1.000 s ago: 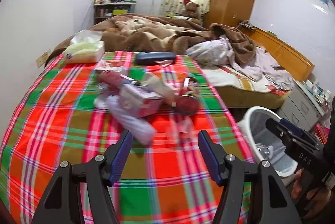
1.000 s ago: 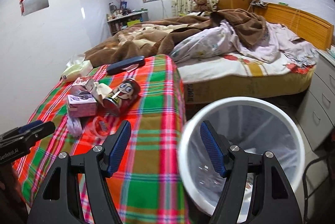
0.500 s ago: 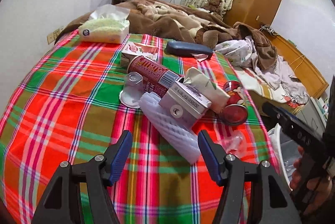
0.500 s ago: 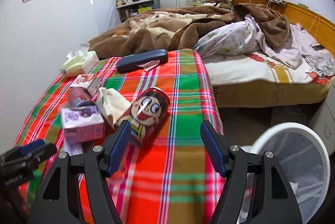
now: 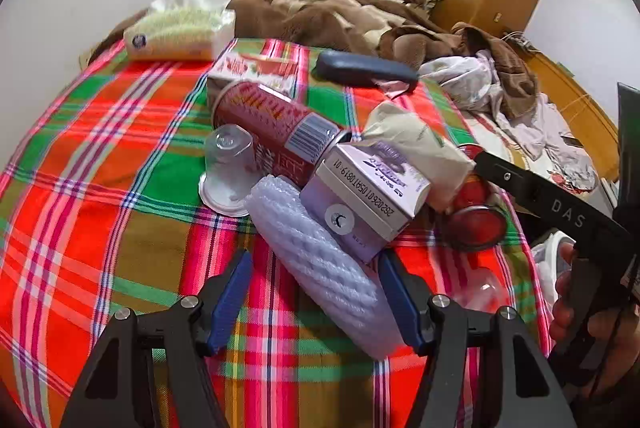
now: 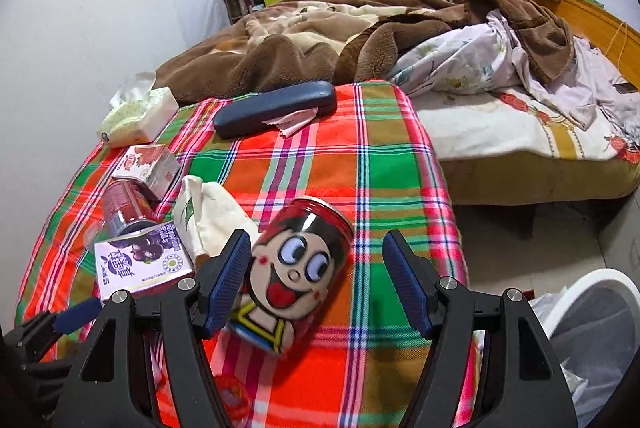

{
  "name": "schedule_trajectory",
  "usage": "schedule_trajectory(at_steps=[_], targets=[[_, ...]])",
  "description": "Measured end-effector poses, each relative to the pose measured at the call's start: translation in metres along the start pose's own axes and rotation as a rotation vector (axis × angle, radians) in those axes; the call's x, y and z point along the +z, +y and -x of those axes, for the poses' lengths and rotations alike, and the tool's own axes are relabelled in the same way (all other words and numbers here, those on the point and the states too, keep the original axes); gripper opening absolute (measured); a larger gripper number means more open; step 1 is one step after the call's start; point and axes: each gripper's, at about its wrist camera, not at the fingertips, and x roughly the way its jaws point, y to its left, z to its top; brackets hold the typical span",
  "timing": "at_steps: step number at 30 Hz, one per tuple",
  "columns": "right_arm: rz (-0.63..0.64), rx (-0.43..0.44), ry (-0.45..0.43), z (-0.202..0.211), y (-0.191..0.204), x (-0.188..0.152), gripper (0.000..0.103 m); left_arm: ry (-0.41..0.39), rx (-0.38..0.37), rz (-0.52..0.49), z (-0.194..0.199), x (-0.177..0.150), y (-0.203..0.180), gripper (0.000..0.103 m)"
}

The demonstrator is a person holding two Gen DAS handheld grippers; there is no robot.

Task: Collect trash
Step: 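Grasp the red cartoon-face can with the right tool while the left tool grasps a white foam sleeve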

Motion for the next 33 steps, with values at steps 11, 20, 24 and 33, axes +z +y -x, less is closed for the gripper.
schedule_trajectory(at_steps=[11, 20, 24, 33], targets=[[0.018, 0.015, 0.078, -0.011, 0.012, -0.007, 0.07, 0.021, 0.054, -0.055, 0.004, -0.005, 0.01, 0.067], [0.036, 0.023, 0.103, -0.01, 0.011, -0.017, 0.058, 0.023, 0.025, 0.063, 0.014, -0.003, 0.043, 0.066], [0.039, 0.029, 0.101, -0.009, 0.011, -0.019, 0.056, 0.017, 0.028, 0.106, 0.008, -0.002, 0.044, 0.065], [0.025, 0.037, 0.088, -0.005, 0.01, -0.024, 0.056, -0.018, 0.004, 0.158, 0.002, 0.0, 0.036, 0.044]])
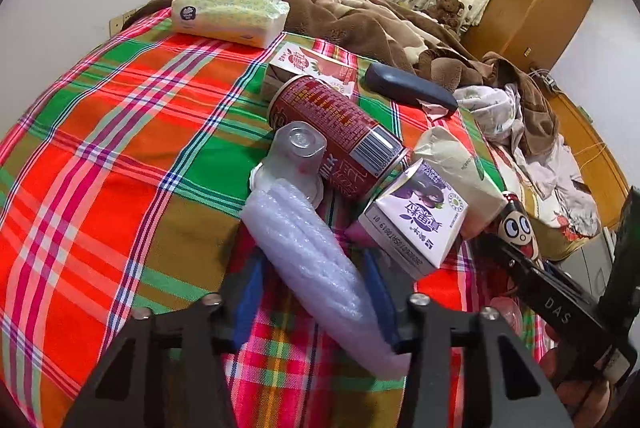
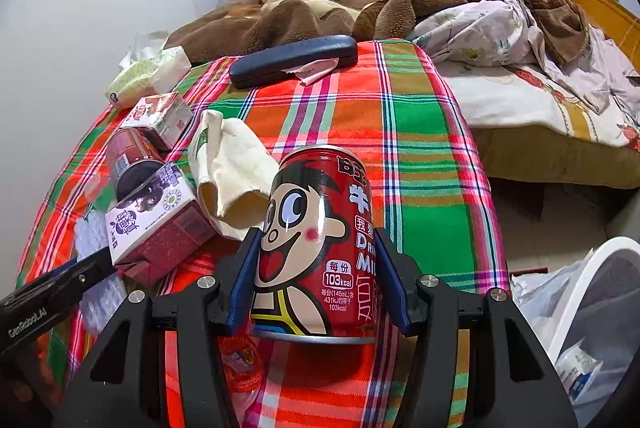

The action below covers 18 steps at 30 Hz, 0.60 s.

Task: Collect trash
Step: 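Grasp the red cartoon-face can with the right tool while the left tool grasps a white foam sleeve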

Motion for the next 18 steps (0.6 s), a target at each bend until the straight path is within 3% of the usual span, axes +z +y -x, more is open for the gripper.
schedule_trajectory(at_steps=[5, 18], targets=[[-0.002, 0.003, -0.018, 0.007, -0.002, -0.005, 0.055, -0.004, -0.013, -0.001, 0.006, -0.005, 0.0, 0.032], [-0.035, 0.032, -0.064, 0.035, -0.009, -0.026, 0.055, -0.062, -0.007, -0.119, 0.047, -0.03, -0.022, 0.032]])
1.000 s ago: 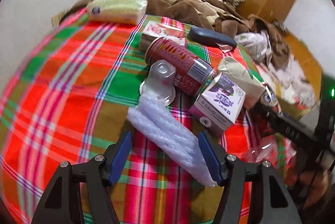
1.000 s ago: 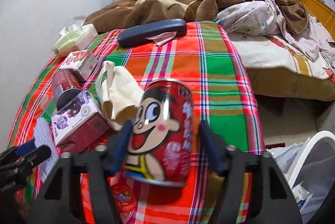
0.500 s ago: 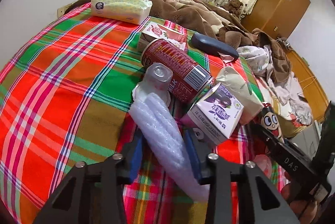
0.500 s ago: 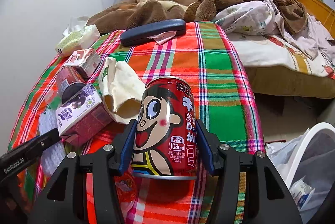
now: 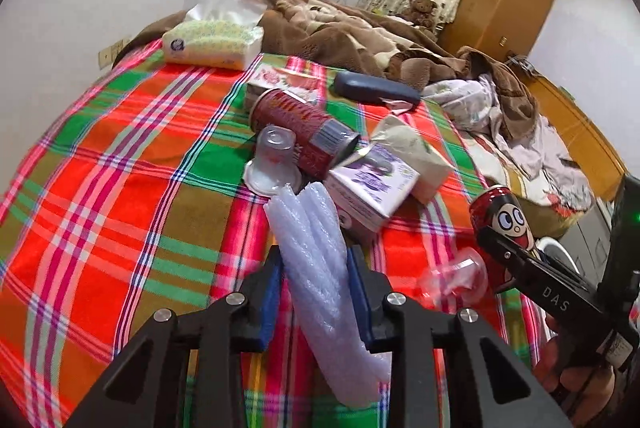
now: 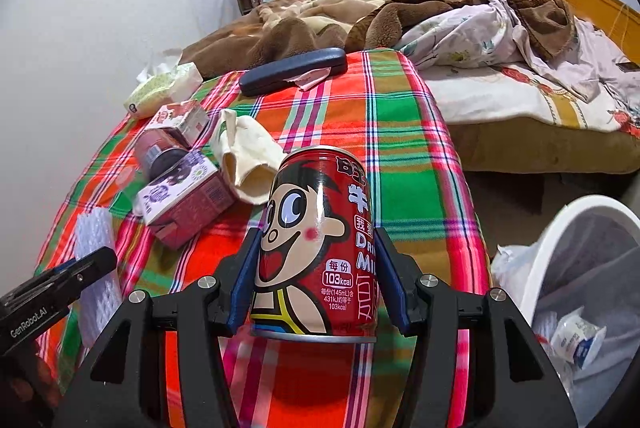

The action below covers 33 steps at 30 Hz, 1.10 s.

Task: Collect trash
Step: 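Grasp the red cartoon-face can with the right tool while the left tool grasps a white foam sleeve, then carry the can and foam sleeve in both tools over the white trash bin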

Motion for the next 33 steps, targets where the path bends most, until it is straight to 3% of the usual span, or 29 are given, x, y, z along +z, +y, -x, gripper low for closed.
schedule_trajectory(at_steps=[19, 33], targets=[[-0.041, 0.004, -0.131, 0.068, -0.024, -0.022, 0.055, -0.076, -0.086, -0.157, 0.054, -0.02, -0.07, 0.032], [-0.115, -0.081, -0.214, 0.11, -0.071, -0.04, 0.055, -0.089, -0.18, -0.298, 0.064, -0.039, -0.15, 0.032]])
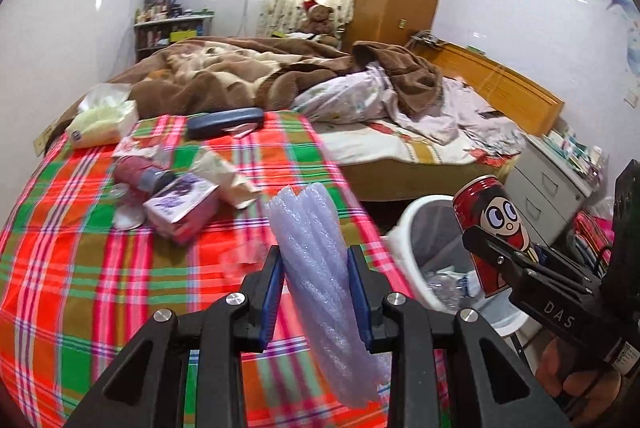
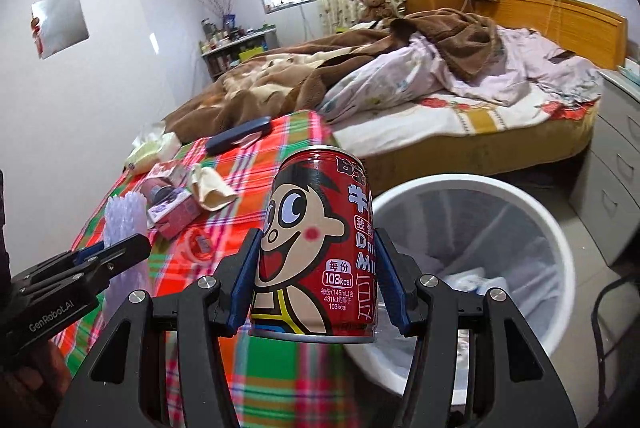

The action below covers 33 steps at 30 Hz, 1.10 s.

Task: Collect trash
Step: 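Carry the can and foam sleeve in both tools over the white trash bin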

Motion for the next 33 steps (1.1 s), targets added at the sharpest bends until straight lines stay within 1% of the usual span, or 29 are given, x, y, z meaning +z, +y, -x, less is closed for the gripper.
schedule_trajectory(at_steps=[9, 15, 18, 22, 25, 29, 33], targets=[[-0.047, -0.081, -0.026, 0.017, -0.04, -0.002, 0.055, 0.005, -0.084, -0.103, -0.016, 0.007, -0.058, 0.032], [-0.088, -0.137, -0.022, 0.024, -0.068, -0.006, 0.056, 0.03, -0.14, -0.155, -0.034, 0.009, -0.093, 0.032], [-0.107, -0.164, -0.009, 0.023, -0.081, -0.009, 0.056, 0.042, -0.152, -0.179, -0.044, 0.01, -0.108, 0.032], [-0.125, -0.191, 0.019, 0.02, -0.097, -0.011, 0.056, 0.079, -0.182, -0.189, -0.063, 0.011, -0.124, 0.032], [-0.134, -0.205, 0.042, 0.014, -0.106, -0.014, 0.056, 0.105, -0.185, -0.209, -0.078, 0.009, -0.135, 0.032], [-0.142, -0.21, 0.078, 0.008, -0.115, -0.019, 0.056, 0.141, -0.201, -0.212, -0.097, 0.007, -0.143, 0.032], [-0.131, -0.21, 0.124, 0.0, -0.12, -0.023, 0.056, 0.176, -0.201, -0.218, -0.115, 0.004, -0.15, 0.032]])
